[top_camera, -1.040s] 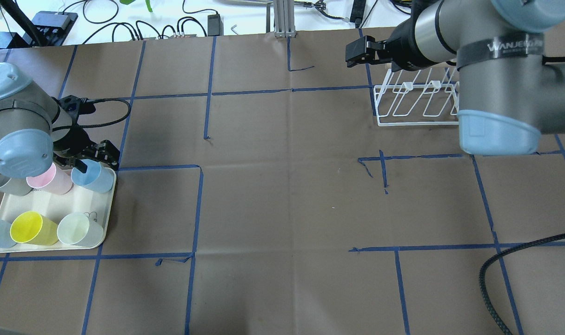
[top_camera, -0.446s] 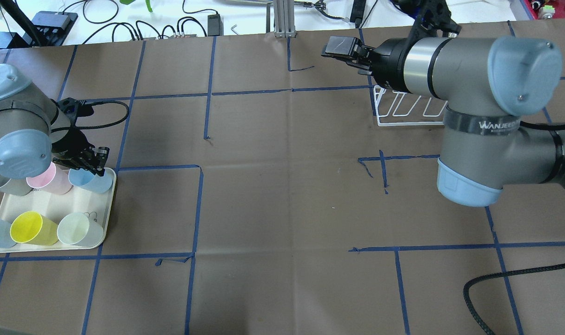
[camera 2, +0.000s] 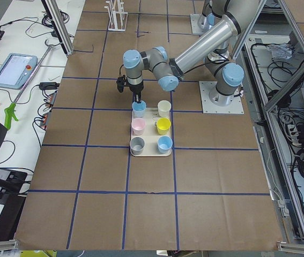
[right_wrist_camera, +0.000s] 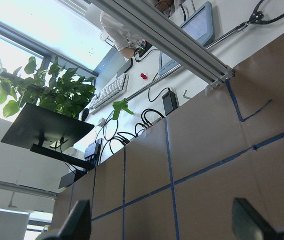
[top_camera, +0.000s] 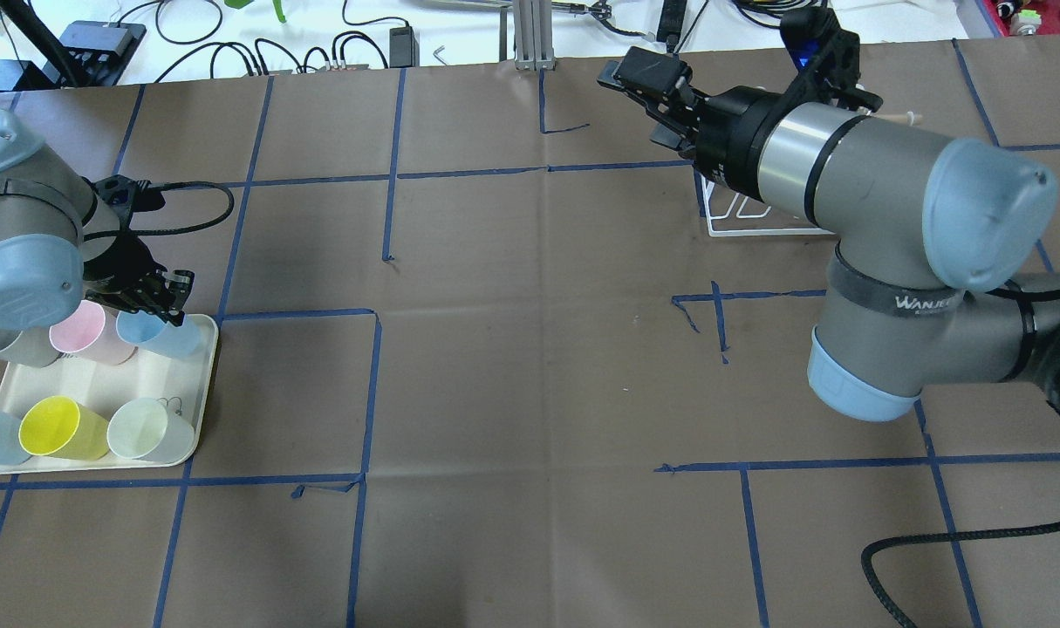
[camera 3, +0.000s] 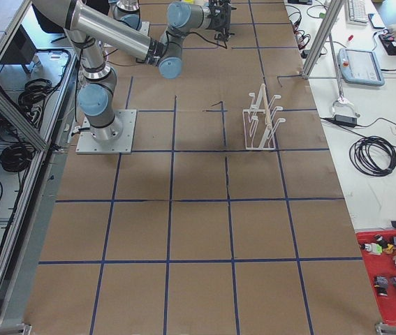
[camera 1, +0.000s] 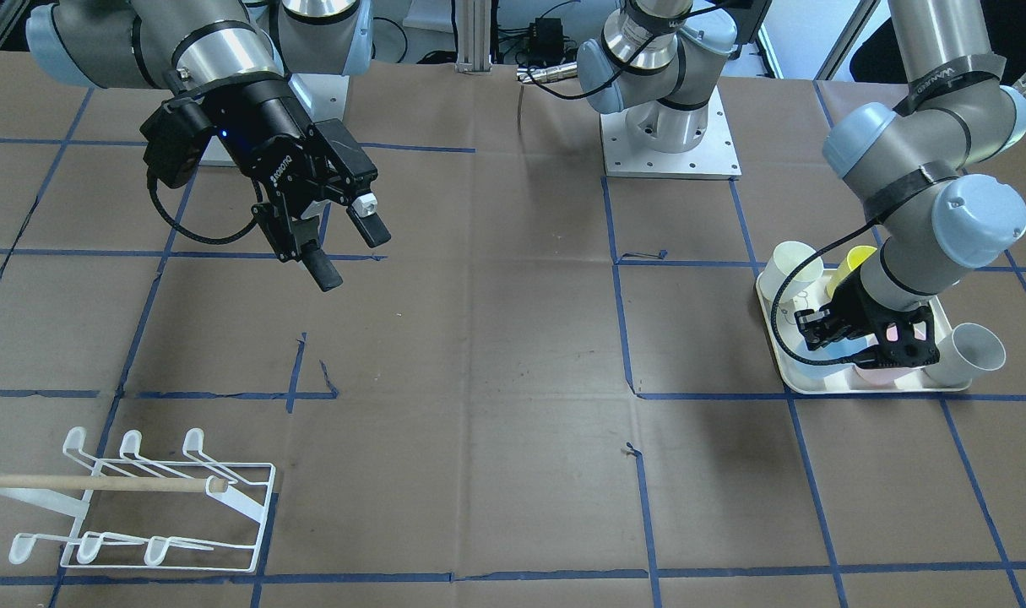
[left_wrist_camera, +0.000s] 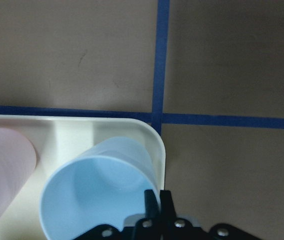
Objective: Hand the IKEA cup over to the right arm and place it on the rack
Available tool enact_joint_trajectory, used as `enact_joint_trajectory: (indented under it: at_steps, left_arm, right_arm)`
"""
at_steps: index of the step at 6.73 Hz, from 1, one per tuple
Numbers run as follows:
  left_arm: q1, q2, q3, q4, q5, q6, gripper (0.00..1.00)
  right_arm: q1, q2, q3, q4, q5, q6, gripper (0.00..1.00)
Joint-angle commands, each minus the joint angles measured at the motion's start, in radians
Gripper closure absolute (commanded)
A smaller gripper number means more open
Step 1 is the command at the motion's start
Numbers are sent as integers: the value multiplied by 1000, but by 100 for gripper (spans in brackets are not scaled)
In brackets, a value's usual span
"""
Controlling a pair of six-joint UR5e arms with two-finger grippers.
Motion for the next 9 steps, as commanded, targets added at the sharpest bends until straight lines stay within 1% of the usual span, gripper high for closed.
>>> enact_joint_trajectory:
  at_steps: [1,2,3,4,5,6,7,8,9]
  left_arm:
    - [-11,91,81,-149,0,-4,100]
    - [-18,87,195,-247,-9,-2,100]
    - [-28,62,322,-354,-18,1,100]
    - [-71,27,412,-393,-18,1,100]
    - [-99,27,440,-386,-70,7,100]
    - [-104,41,445,-368,-189,18,100]
    - [-105,48,427,-302,-296,30,100]
    - [-110,41,420,-197,-417,31,100]
    - [-110,33,396,-49,-593,36,100]
  right_arm:
    - [3,0,95,-228,2,217,0]
    - [1,-3,132,-244,3,230,0]
    - [3,3,150,-301,0,235,0]
    - [1,9,150,-356,-4,344,0]
    - [1,11,150,-423,-15,465,0]
    - [1,14,150,-472,-20,540,0]
    - [0,15,150,-474,-21,557,0]
    - [0,14,149,-474,-21,560,0]
    - [1,11,150,-471,-21,559,0]
